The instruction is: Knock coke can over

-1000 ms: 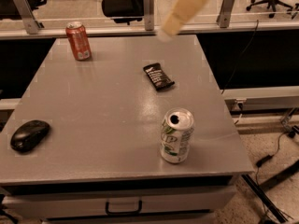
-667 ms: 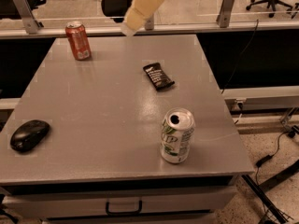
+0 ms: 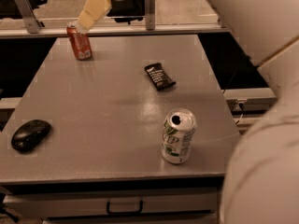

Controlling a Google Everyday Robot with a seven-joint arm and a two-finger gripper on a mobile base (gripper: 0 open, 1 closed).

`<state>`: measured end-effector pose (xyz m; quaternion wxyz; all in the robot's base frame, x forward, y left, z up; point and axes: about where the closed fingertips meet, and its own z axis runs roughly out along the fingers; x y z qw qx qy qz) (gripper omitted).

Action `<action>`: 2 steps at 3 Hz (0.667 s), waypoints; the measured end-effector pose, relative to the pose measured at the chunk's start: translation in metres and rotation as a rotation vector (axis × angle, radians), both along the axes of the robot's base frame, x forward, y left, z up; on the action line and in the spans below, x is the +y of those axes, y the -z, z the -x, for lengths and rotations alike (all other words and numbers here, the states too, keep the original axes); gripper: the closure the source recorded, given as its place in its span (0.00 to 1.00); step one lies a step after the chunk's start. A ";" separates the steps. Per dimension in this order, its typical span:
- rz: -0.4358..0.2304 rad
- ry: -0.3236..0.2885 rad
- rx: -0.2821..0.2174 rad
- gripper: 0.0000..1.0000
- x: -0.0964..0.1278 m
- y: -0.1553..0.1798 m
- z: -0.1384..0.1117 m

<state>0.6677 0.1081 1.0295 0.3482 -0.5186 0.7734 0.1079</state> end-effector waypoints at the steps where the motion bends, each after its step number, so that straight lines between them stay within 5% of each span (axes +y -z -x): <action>1: -0.041 0.027 0.033 0.00 0.041 0.026 -0.034; 2: -0.041 0.027 0.033 0.00 0.041 0.026 -0.034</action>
Offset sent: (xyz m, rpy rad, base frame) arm 0.0279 0.0326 -0.0196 0.0337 0.0241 -0.0235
